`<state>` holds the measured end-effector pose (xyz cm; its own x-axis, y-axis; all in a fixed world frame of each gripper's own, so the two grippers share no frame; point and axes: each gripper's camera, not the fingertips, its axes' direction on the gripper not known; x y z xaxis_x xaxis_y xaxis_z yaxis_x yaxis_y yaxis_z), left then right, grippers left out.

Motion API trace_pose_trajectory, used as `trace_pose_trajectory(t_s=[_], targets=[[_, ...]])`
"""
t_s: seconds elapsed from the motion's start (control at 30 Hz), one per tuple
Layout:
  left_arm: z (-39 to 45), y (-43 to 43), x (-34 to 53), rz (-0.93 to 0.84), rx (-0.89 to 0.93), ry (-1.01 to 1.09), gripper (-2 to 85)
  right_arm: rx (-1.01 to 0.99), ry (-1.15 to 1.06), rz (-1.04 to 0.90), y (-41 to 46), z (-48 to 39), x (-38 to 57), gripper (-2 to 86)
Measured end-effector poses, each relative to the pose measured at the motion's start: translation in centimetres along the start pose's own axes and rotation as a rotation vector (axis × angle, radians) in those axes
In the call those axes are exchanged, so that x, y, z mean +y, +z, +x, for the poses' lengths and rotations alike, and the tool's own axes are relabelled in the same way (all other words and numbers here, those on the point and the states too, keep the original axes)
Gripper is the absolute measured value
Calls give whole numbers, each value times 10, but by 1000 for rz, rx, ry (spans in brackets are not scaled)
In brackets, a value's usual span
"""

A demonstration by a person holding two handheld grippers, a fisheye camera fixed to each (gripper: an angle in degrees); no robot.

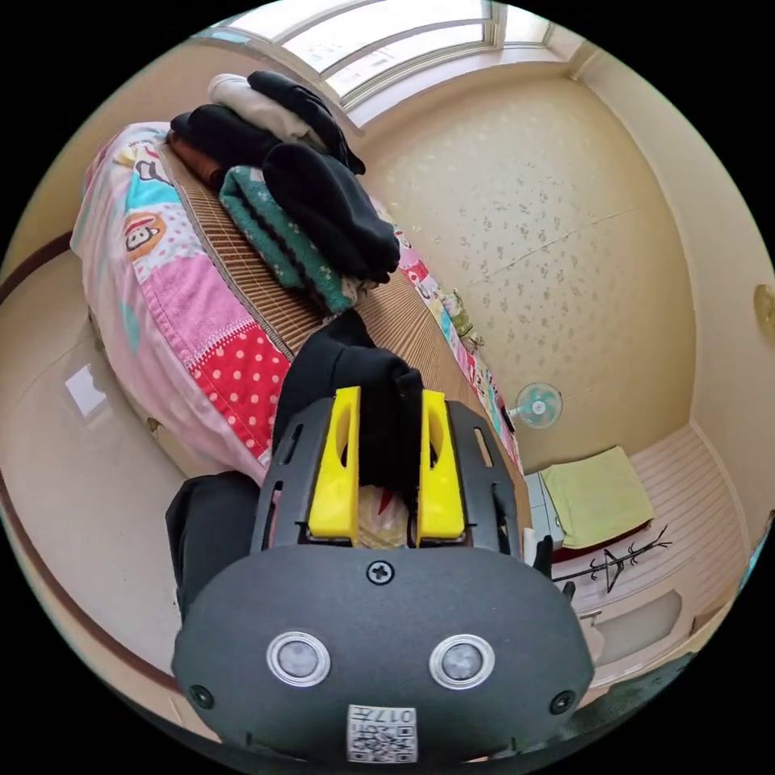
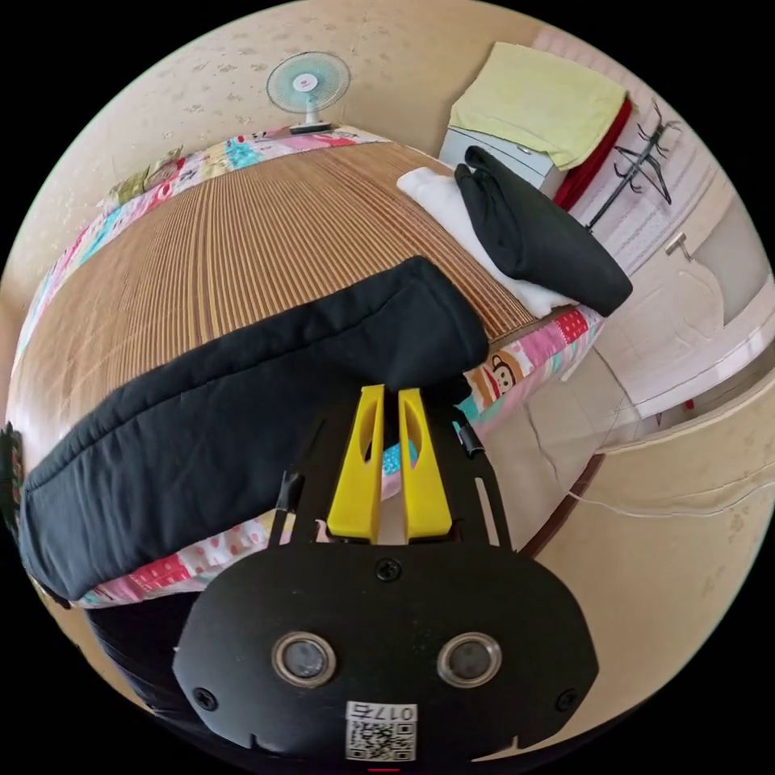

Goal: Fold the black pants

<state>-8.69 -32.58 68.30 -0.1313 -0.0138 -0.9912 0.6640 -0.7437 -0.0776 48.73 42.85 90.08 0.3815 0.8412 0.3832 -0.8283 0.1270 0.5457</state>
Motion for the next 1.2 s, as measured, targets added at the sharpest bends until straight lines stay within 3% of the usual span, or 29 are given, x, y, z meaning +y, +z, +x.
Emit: trace_pose_trajectory(t_s=[0.07,0.13,0.23,0.33,0.43,0.57,0.7,0.8,1.03,1.13,1.2], targets=[[-5,-3,-10,-25,-62,-33,208,-29,52,39,-12,14,4,22],[-13,4,-18,-64,-63,-67,216,-63,85,96,-27,23,11,17],[-24,32,-31,-189,-11,-163,185,-159,43,176,-45,17,22,11],[-17,40,-43,-199,23,-211,131,-233,-61,160,-45,-14,24,12],[8,43,-59,-216,28,-111,74,-341,-203,131,-39,-57,26,18],[42,45,-79,-251,89,117,69,-562,-429,146,-48,-118,43,57],[28,36,-78,-266,-15,103,82,-986,-776,77,-72,-190,63,146],[3,23,-62,-250,-24,46,99,-1125,-1012,-2,-95,-258,85,186],[-42,10,-19,-277,57,-135,164,-926,-1500,-46,-133,-388,152,219],[-54,23,-19,-315,48,-168,182,-651,-1613,-141,-110,-428,176,115],[-57,38,-24,-371,52,-191,182,-625,-1623,-126,-103,-422,168,74]])
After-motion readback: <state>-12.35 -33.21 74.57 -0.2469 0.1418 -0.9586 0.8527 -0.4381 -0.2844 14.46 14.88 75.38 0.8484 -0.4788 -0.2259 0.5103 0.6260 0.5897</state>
